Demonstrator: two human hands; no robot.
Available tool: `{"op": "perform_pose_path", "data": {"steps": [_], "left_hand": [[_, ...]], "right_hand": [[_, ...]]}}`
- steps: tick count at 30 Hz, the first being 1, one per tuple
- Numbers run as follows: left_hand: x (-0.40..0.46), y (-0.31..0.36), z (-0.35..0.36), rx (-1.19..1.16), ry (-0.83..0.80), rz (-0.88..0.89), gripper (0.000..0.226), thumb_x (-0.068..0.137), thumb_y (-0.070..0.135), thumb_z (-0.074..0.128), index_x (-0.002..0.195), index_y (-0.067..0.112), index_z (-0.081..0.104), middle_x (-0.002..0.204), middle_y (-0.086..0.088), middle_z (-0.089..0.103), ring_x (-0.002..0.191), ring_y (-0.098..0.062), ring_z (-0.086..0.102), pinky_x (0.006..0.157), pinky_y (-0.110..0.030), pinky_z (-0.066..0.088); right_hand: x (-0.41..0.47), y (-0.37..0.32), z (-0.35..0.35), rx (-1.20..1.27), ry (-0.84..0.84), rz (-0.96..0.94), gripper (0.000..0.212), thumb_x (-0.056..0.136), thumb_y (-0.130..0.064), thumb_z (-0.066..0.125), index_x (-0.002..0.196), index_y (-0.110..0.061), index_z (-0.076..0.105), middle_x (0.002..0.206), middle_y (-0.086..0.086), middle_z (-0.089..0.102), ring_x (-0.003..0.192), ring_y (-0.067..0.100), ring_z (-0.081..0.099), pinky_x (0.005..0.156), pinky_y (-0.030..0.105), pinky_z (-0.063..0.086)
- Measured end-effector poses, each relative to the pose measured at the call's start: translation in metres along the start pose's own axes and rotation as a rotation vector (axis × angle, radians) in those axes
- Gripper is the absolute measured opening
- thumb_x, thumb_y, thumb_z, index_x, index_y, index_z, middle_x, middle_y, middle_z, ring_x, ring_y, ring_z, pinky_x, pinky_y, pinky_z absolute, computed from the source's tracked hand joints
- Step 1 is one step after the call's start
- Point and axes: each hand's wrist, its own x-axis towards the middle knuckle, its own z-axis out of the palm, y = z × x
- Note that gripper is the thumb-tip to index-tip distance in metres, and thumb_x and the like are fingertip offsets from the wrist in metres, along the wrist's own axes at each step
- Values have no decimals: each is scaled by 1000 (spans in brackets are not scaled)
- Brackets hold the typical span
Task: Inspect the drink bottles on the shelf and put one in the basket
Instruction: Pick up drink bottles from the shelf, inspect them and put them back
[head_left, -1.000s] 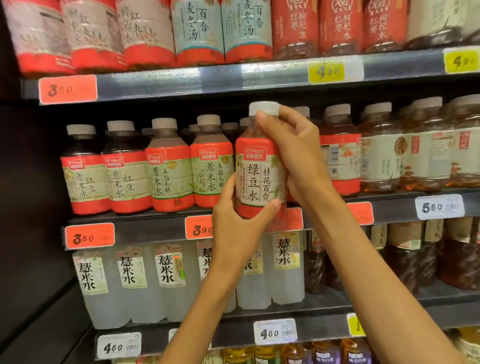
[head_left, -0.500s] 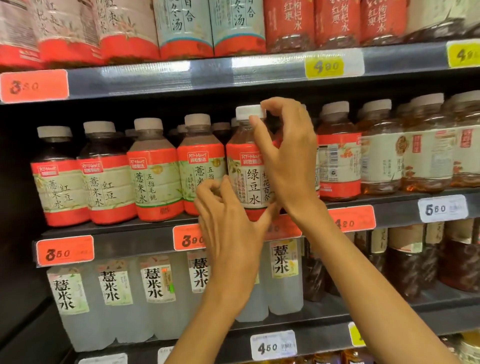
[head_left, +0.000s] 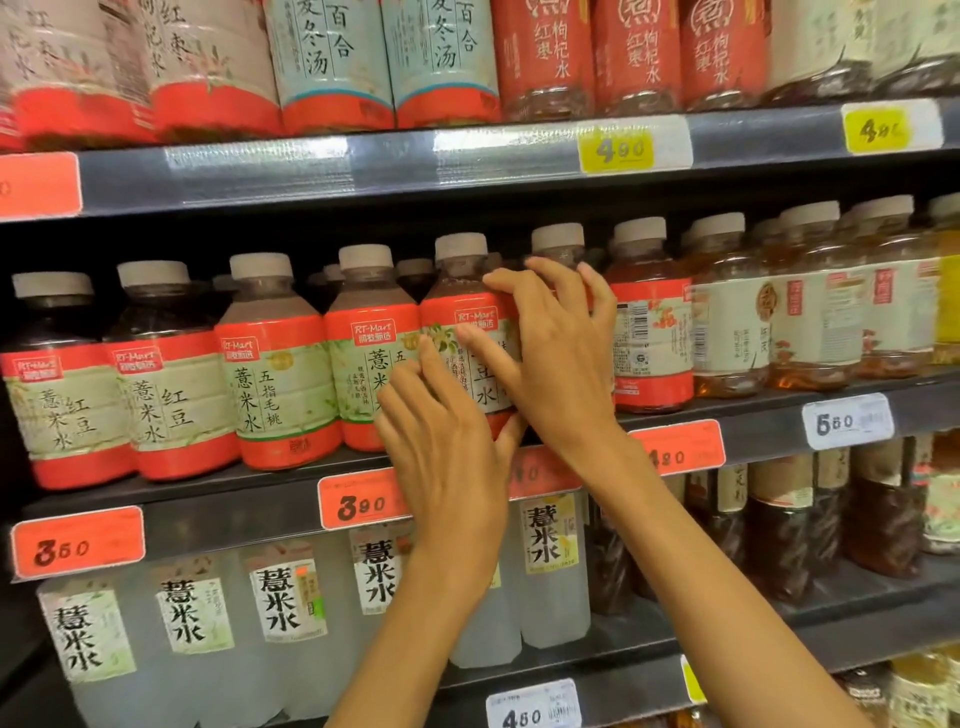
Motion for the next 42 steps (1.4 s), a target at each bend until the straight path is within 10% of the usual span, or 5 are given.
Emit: {"op": "perform_pose_path", "data": {"steps": [13,22,32,38,42], "left_hand": [[-3,1,0,-174,-49,-32,95,82,46,69,149,4,16,138,-15,33,125,-27,32,100,-36,30],[-21,25,-7,-239,50,-71,78,84,26,71,146,6,28,142,-17,33,128,-29,32,105,-38,31],[-33,46,2,-218,77,-108,63,88,-3,57,145,10,33,153,-10,26,138,-26,25,113,-35,25],[-54,61,-10,-376,163,-47,70,83,9,57,147,8,28,155,-4,23,143,-20,21,118,-43,22],[-96,74,-24,-693,-14,-52,96,73,46,63,151,36,8,154,28,15,142,6,16,107,-3,19]], "right_hand": [[1,23,-20,-6,49,80,51,93,-40,58,130,-6,53,137,12,52,138,29,36,117,40,14],[21,65,-35,-317,-208,85,93,80,-82,27,118,-6,64,130,17,58,141,32,27,118,50,-1],[15,77,-40,23,-135,53,85,73,-79,53,119,-8,58,135,20,52,144,32,23,114,52,-12],[-7,71,-58,329,148,-28,76,68,-63,73,108,0,63,117,18,61,127,23,40,114,51,15],[-27,70,-79,592,-8,62,77,67,-65,66,117,-7,57,118,6,58,115,19,51,101,41,40]]}}
